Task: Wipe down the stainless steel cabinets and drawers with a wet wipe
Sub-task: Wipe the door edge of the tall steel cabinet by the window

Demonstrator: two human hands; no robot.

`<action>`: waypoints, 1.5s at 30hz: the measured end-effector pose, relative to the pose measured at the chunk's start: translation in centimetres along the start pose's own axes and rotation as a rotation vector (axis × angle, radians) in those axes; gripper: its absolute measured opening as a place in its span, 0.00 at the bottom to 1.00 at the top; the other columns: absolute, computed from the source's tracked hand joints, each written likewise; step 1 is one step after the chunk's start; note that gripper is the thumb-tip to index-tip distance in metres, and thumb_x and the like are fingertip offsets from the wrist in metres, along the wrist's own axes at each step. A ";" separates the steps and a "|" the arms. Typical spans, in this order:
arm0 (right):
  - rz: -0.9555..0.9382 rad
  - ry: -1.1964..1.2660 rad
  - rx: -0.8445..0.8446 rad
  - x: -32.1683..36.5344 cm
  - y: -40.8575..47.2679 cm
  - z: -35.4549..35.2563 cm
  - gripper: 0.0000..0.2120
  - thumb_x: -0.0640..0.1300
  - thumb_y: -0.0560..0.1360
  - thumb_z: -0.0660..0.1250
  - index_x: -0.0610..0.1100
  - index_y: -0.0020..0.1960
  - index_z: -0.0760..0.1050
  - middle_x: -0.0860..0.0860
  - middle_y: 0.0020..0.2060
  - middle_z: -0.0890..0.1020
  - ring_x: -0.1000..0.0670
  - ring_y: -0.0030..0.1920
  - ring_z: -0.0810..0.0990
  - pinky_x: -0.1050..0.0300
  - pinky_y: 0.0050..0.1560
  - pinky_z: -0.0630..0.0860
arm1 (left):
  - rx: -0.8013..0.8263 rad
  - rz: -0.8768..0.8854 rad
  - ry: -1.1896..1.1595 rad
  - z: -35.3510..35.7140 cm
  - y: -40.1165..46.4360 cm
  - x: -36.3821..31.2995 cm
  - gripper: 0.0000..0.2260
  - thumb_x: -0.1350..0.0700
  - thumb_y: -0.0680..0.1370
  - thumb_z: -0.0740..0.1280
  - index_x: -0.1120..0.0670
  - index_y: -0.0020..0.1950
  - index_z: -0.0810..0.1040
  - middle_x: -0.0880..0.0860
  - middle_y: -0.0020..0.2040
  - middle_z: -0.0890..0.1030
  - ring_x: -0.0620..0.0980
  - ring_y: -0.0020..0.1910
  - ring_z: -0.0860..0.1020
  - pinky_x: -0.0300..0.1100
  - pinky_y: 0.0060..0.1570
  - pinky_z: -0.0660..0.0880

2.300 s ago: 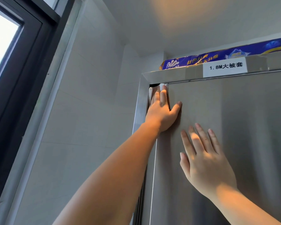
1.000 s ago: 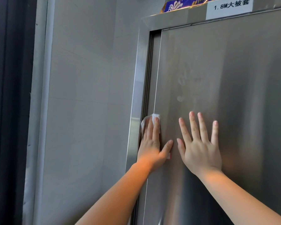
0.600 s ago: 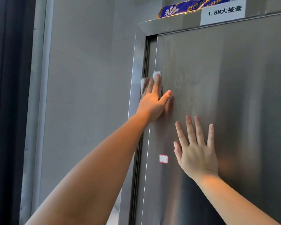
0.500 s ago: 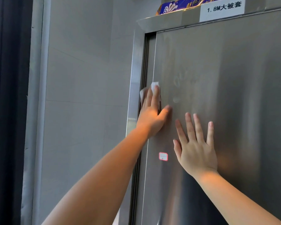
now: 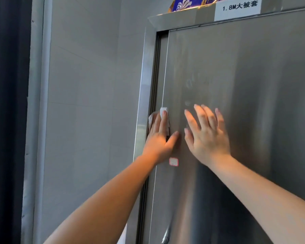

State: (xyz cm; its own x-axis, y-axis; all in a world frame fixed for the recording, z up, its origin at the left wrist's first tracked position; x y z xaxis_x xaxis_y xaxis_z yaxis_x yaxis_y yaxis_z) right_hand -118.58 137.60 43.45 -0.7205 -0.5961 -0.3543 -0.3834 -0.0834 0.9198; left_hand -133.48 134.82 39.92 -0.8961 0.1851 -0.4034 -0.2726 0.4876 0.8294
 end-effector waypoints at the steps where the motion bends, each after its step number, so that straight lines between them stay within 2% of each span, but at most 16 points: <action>1: -0.008 0.006 -0.025 -0.7 2.0 -0.4 0.25 0.51 0.78 0.55 0.43 0.72 0.69 0.41 0.72 0.68 0.40 0.73 0.64 0.35 0.74 0.54 | -0.012 -0.005 -0.011 -0.8 1.9 -0.7 0.37 0.40 0.77 0.57 0.45 0.80 0.42 0.43 0.81 0.46 0.43 0.79 0.41 0.43 0.77 0.46; 4: 0.032 -0.019 0.027 -3.1 7.9 -0.5 0.27 0.52 0.80 0.54 0.44 0.77 0.61 0.43 0.77 0.58 0.43 0.78 0.50 0.35 0.75 0.44 | -0.009 -0.004 -0.008 -3.0 7.4 -3.0 0.35 0.40 0.80 0.57 0.46 0.80 0.41 0.44 0.81 0.46 0.45 0.79 0.44 0.45 0.75 0.48; 6: 0.051 -0.108 0.112 -3.9 10.2 0.5 0.30 0.58 0.81 0.49 0.46 0.79 0.51 0.46 0.79 0.49 0.45 0.79 0.41 0.34 0.74 0.38 | -0.002 0.005 0.004 -3.9 9.7 -3.5 0.35 0.41 0.81 0.58 0.44 0.80 0.39 0.43 0.81 0.45 0.45 0.79 0.44 0.44 0.74 0.49; 8: 0.051 -0.200 0.148 -4.2 10.9 1.7 0.33 0.64 0.80 0.41 0.47 0.80 0.44 0.48 0.79 0.43 0.46 0.78 0.37 0.34 0.73 0.35 | -0.014 0.019 0.004 -4.0 10.4 -3.5 0.36 0.40 0.81 0.58 0.44 0.80 0.38 0.42 0.81 0.45 0.44 0.79 0.42 0.43 0.73 0.47; 13: 0.049 -0.276 0.080 -4.2 10.8 2.5 0.34 0.64 0.79 0.38 0.47 0.80 0.43 0.47 0.79 0.44 0.46 0.78 0.40 0.32 0.73 0.36 | -0.096 0.038 -0.032 -3.1 9.2 -3.4 0.36 0.37 0.78 0.55 0.41 0.80 0.39 0.41 0.80 0.46 0.42 0.79 0.41 0.46 0.77 0.49; 16: 0.047 -0.266 0.059 -4.1 10.9 2.7 0.34 0.64 0.80 0.39 0.47 0.80 0.44 0.47 0.79 0.45 0.46 0.79 0.40 0.32 0.73 0.37 | -0.096 0.053 -0.036 -3.1 9.2 -3.3 0.35 0.37 0.76 0.53 0.41 0.80 0.41 0.41 0.81 0.47 0.42 0.79 0.43 0.45 0.76 0.49; 21: 0.052 -0.248 0.028 -4.0 10.7 2.4 0.32 0.62 0.79 0.37 0.47 0.78 0.43 0.48 0.79 0.48 0.46 0.79 0.42 0.33 0.73 0.38 | -0.085 -0.033 -0.066 -6.7 17.5 -6.4 0.29 0.42 0.83 0.53 0.45 0.81 0.45 0.51 0.81 0.52 0.50 0.78 0.54 0.46 0.74 0.52; 24: 0.052 -0.249 0.034 -4.0 10.6 2.3 0.32 0.63 0.79 0.37 0.47 0.78 0.44 0.48 0.79 0.47 0.46 0.79 0.41 0.33 0.73 0.38 | -0.120 0.002 -0.055 -6.5 18.2 -6.8 0.29 0.42 0.82 0.54 0.43 0.80 0.45 0.50 0.81 0.53 0.51 0.78 0.57 0.45 0.71 0.55; 26: 0.053 -0.234 0.045 -4.0 10.7 2.3 0.33 0.63 0.79 0.37 0.47 0.79 0.44 0.48 0.79 0.45 0.47 0.79 0.40 0.33 0.73 0.36 | -0.144 0.046 -0.064 -5.5 15.9 -5.7 0.30 0.41 0.81 0.54 0.41 0.80 0.46 0.47 0.81 0.52 0.47 0.78 0.54 0.43 0.71 0.54; 29: 0.057 -0.231 0.060 -4.1 10.7 2.4 0.34 0.64 0.79 0.37 0.48 0.79 0.41 0.48 0.79 0.42 0.47 0.78 0.38 0.33 0.72 0.34 | -0.175 0.113 -0.081 -3.8 11.9 -3.9 0.32 0.41 0.78 0.54 0.42 0.80 0.47 0.42 0.80 0.50 0.39 0.78 0.47 0.38 0.73 0.48; 31: 0.058 -0.242 0.063 -4.1 10.7 2.4 0.34 0.64 0.79 0.37 0.47 0.79 0.40 0.48 0.79 0.41 0.46 0.78 0.37 0.33 0.72 0.34 | -0.175 0.120 -0.085 -3.4 11.2 -3.4 0.33 0.41 0.77 0.55 0.42 0.81 0.48 0.41 0.80 0.51 0.37 0.77 0.45 0.37 0.73 0.46; 34: 0.058 -0.225 0.059 -3.9 10.8 2.1 0.34 0.63 0.78 0.35 0.47 0.79 0.43 0.48 0.79 0.43 0.46 0.78 0.39 0.33 0.73 0.35 | -0.156 0.088 -0.066 -4.6 13.8 -4.6 0.33 0.40 0.78 0.55 0.43 0.80 0.48 0.45 0.81 0.51 0.41 0.78 0.49 0.36 0.69 0.47; 37: 0.057 -0.234 0.059 -3.9 10.8 2.1 0.34 0.63 0.78 0.35 0.47 0.79 0.45 0.47 0.79 0.46 0.46 0.79 0.40 0.32 0.73 0.37 | -0.160 0.061 -0.043 -7.0 18.5 -6.9 0.30 0.42 0.81 0.57 0.43 0.80 0.47 0.51 0.81 0.53 0.50 0.78 0.56 0.42 0.70 0.55; 39: 0.058 -0.250 0.060 -3.9 10.8 2.2 0.34 0.63 0.78 0.34 0.47 0.79 0.45 0.47 0.79 0.46 0.46 0.79 0.39 0.32 0.73 0.38 | -0.169 0.060 -0.014 -7.8 20.5 -8.1 0.30 0.42 0.82 0.56 0.43 0.80 0.46 0.50 0.81 0.51 0.52 0.78 0.55 0.47 0.73 0.55; 45: 0.057 -0.247 0.050 -3.9 10.8 2.2 0.34 0.62 0.79 0.36 0.47 0.79 0.51 0.47 0.79 0.51 0.45 0.79 0.44 0.32 0.74 0.41 | -0.203 0.072 0.018 -7.8 20.9 -8.1 0.30 0.42 0.82 0.56 0.42 0.80 0.45 0.50 0.81 0.50 0.51 0.79 0.52 0.50 0.75 0.54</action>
State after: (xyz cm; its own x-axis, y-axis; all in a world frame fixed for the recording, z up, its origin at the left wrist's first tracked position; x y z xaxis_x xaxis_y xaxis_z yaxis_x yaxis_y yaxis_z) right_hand -121.19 140.79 54.36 -0.8587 -0.3853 -0.3379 -0.3616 -0.0117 0.9323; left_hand -134.65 136.84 63.52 -0.9213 0.1976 -0.3349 -0.2711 0.2910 0.9175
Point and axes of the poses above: each hand's wrist, its own y-axis towards the middle knuckle, its own z-axis out of the palm, x = y × z, the point moved 6 cm from there along y, towards the middle knuckle
